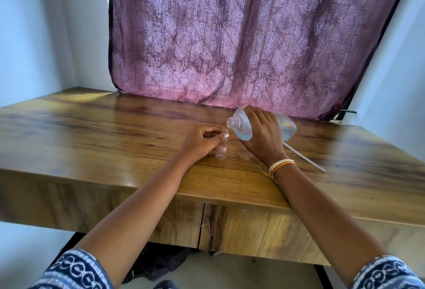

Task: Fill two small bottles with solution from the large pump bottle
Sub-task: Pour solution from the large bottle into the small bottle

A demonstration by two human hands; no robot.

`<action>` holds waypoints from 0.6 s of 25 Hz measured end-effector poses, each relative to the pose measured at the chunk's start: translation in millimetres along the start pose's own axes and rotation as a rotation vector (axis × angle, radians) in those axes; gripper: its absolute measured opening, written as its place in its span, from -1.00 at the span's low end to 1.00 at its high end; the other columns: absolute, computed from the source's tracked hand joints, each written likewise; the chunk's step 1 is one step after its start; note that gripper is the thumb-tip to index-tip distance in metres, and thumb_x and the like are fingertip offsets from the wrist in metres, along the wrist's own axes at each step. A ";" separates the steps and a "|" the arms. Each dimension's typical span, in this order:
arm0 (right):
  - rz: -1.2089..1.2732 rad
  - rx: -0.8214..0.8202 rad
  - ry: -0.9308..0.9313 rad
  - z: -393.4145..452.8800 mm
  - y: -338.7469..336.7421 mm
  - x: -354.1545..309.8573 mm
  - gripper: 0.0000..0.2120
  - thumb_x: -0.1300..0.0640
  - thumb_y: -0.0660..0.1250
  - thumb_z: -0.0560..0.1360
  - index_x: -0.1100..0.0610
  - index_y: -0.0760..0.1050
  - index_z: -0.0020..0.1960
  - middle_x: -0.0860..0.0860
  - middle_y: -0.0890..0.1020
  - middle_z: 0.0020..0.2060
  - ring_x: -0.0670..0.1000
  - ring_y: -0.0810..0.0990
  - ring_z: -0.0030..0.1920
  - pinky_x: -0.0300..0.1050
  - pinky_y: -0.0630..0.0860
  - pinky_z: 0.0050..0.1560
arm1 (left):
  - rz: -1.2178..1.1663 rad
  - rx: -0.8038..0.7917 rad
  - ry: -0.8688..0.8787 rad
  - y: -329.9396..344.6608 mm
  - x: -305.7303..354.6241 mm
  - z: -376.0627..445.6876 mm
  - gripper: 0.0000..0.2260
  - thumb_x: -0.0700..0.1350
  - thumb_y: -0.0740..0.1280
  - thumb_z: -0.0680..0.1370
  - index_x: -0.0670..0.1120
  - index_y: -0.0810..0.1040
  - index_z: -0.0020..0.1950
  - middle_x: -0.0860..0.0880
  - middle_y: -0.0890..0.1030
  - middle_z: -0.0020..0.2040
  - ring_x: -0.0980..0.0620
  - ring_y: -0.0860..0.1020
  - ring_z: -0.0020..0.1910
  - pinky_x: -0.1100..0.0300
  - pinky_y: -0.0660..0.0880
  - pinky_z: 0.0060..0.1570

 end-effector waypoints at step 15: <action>-0.052 0.024 -0.060 -1.1 -4.4 -6.9 -0.52 0.00 0.40 0.44 0.22 0.45 0.26 0.15 0.60 0.18 0.17 0.57 0.17 0.09 0.45 0.16 | -0.068 -0.024 0.001 2.7 3.6 -1.4 -0.82 -0.21 0.45 0.47 -0.19 0.66 0.06 -0.08 0.70 -0.11 0.09 0.69 -0.19 0.11 0.65 -0.28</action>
Point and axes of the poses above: each hand's wrist, its own z-axis towards the middle knuckle, its own y-axis out of the palm, x = y × z, the point moved 5 cm from there along z, towards the middle knuckle
